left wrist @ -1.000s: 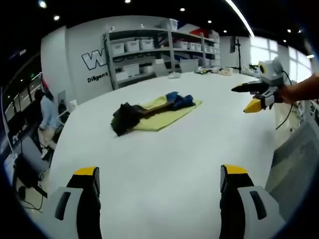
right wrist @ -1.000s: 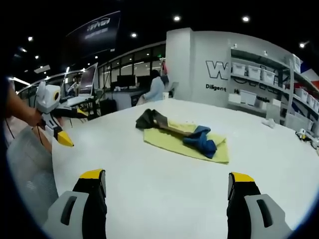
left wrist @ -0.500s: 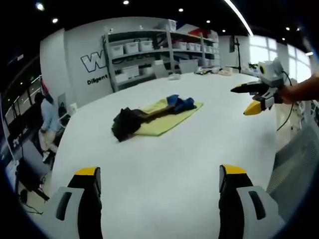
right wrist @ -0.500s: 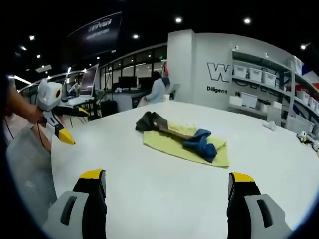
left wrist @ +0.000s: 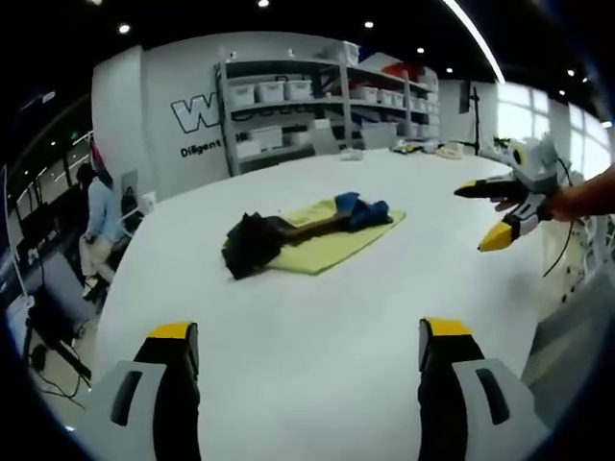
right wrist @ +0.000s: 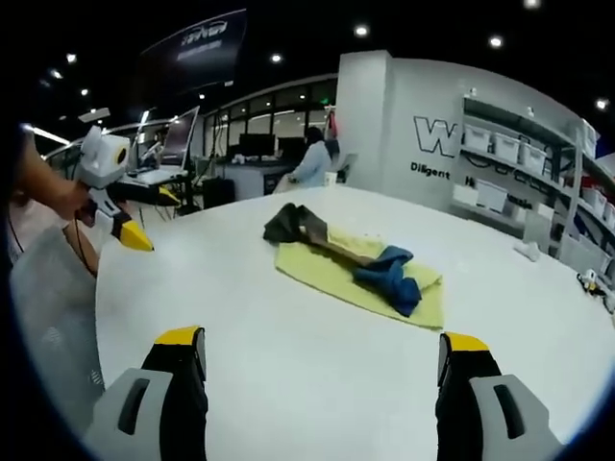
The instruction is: Fold the garment on the visible template until the final outline fits inside the template.
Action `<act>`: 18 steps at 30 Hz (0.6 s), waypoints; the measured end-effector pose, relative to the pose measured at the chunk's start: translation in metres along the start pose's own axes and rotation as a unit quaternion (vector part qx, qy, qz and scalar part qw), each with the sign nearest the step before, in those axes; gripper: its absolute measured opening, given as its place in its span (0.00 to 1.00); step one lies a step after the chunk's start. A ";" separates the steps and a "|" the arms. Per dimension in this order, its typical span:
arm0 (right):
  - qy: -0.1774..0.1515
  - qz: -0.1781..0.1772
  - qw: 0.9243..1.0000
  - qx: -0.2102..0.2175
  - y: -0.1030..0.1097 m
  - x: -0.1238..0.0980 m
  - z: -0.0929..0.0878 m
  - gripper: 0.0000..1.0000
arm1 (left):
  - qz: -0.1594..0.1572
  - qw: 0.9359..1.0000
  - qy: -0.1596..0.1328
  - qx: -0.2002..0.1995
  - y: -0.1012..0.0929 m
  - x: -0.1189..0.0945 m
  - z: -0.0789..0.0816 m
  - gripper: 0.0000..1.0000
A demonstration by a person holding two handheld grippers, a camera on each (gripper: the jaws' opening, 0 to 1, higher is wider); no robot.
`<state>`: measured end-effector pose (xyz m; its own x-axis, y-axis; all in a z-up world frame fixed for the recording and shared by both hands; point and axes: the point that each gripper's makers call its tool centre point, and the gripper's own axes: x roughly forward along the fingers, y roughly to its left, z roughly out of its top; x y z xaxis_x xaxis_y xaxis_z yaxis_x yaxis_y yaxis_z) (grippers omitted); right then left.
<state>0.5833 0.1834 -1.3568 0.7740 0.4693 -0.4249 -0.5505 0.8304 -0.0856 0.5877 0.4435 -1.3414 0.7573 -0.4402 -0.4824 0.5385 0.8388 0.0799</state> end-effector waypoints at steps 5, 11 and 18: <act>0.005 0.001 1.000 0.006 -0.007 0.002 -0.003 0.95 | 0.006 1.000 0.003 0.000 0.002 0.004 0.002 0.89; 0.004 0.009 1.000 -0.007 -0.012 0.008 0.002 0.88 | 0.009 1.000 0.010 -0.005 0.002 0.014 0.001 0.87; 0.018 0.006 1.000 0.005 -0.022 0.016 -0.001 0.86 | 0.007 1.000 0.011 -0.015 0.004 0.032 0.008 0.83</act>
<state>0.6078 0.1724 -1.3630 0.7556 0.4682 -0.4581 -0.5561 0.8280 -0.0711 0.6174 0.4301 -1.3500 0.7567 -0.4211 -0.5002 0.5158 0.8545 0.0609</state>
